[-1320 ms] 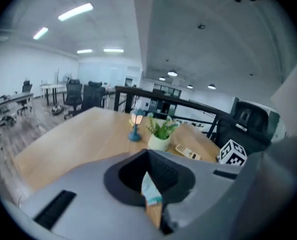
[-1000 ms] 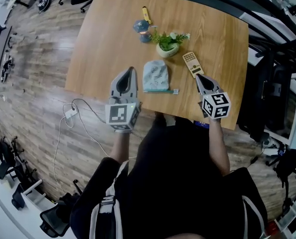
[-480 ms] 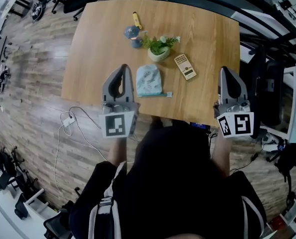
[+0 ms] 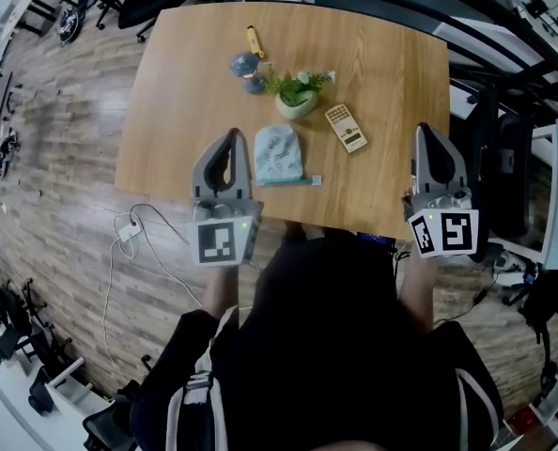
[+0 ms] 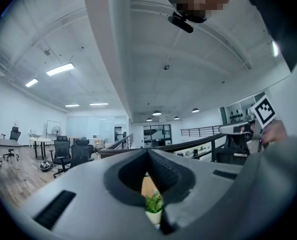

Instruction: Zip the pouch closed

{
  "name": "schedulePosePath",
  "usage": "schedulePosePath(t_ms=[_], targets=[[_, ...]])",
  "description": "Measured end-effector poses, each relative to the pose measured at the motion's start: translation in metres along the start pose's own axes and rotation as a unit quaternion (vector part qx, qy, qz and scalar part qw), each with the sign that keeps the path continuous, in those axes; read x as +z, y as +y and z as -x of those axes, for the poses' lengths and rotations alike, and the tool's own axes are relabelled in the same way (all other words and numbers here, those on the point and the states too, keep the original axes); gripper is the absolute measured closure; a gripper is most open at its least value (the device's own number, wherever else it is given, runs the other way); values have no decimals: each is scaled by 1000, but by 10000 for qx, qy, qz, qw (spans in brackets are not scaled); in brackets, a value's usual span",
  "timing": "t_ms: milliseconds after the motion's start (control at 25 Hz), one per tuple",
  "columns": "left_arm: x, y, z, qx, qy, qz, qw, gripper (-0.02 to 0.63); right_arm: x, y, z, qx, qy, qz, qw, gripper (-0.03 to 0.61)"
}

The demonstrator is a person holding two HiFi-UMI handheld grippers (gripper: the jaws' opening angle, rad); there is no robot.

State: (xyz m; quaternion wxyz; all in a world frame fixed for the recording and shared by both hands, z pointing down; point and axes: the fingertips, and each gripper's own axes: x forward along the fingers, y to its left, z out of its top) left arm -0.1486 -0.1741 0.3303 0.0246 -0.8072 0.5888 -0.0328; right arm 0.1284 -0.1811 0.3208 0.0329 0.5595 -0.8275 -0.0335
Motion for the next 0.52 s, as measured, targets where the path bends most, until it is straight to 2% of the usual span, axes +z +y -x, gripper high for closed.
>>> schedulePosePath(t_ms=[520], targets=[[12,-5,4,-10,-105,-50,9999,615,3,9,-2,169,35,64,9998,566]])
